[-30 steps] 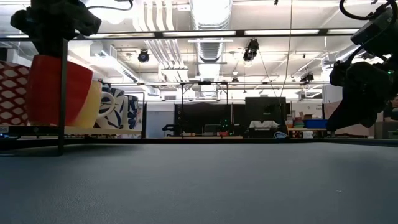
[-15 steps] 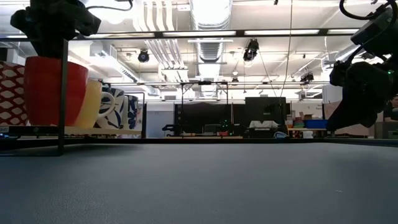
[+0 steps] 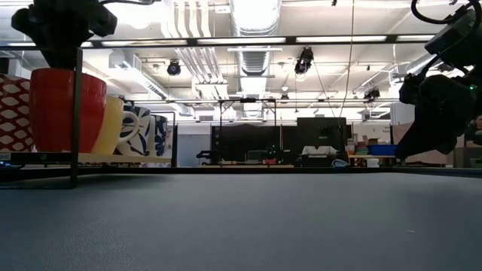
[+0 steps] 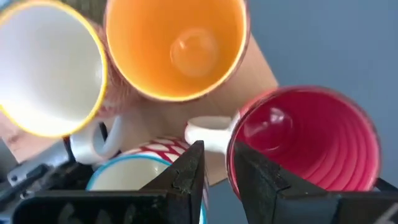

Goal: Place coffee mugs
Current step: Return to Home Position

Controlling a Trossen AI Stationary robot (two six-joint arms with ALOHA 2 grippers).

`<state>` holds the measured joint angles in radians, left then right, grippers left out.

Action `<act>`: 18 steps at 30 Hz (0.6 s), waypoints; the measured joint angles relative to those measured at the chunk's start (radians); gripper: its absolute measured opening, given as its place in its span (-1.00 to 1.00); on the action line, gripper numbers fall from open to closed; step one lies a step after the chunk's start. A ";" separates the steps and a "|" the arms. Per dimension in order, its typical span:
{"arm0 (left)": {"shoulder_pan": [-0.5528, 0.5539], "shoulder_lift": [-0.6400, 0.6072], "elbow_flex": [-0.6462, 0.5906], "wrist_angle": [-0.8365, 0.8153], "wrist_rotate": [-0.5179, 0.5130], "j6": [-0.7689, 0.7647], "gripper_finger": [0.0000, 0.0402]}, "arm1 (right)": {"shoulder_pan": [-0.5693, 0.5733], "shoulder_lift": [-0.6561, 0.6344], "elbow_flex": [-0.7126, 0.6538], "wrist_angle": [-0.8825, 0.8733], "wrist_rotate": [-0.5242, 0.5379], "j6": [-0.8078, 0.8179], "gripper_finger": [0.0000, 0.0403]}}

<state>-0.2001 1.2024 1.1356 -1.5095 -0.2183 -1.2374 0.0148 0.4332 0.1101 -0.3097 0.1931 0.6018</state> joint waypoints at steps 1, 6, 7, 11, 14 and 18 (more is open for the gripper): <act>0.000 -0.008 0.004 0.001 -0.009 0.010 -0.66 | 0.000 0.000 0.000 0.000 0.000 0.000 -0.69; 0.000 -0.061 0.022 0.009 -0.087 0.124 -0.66 | 0.000 0.000 0.000 0.000 0.000 0.000 -0.69; 0.000 -0.075 0.026 0.014 -0.109 0.154 -0.66 | 0.000 0.000 0.000 0.000 0.000 0.000 -0.69; 0.000 -0.149 0.029 0.065 -0.210 0.261 -0.66 | 0.000 0.000 0.000 0.000 0.000 0.000 -0.69; 0.000 -0.222 0.029 0.125 -0.287 0.345 -0.66 | 0.000 0.000 0.000 0.000 0.000 0.000 -0.69; 0.000 -0.324 0.028 0.233 -0.359 0.481 -0.66 | 0.000 0.000 0.000 0.000 0.000 0.000 -0.69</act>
<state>-0.1997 0.8783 1.1641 -1.2764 -0.5769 -0.7559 0.0147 0.4332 0.1101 -0.3096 0.1928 0.6018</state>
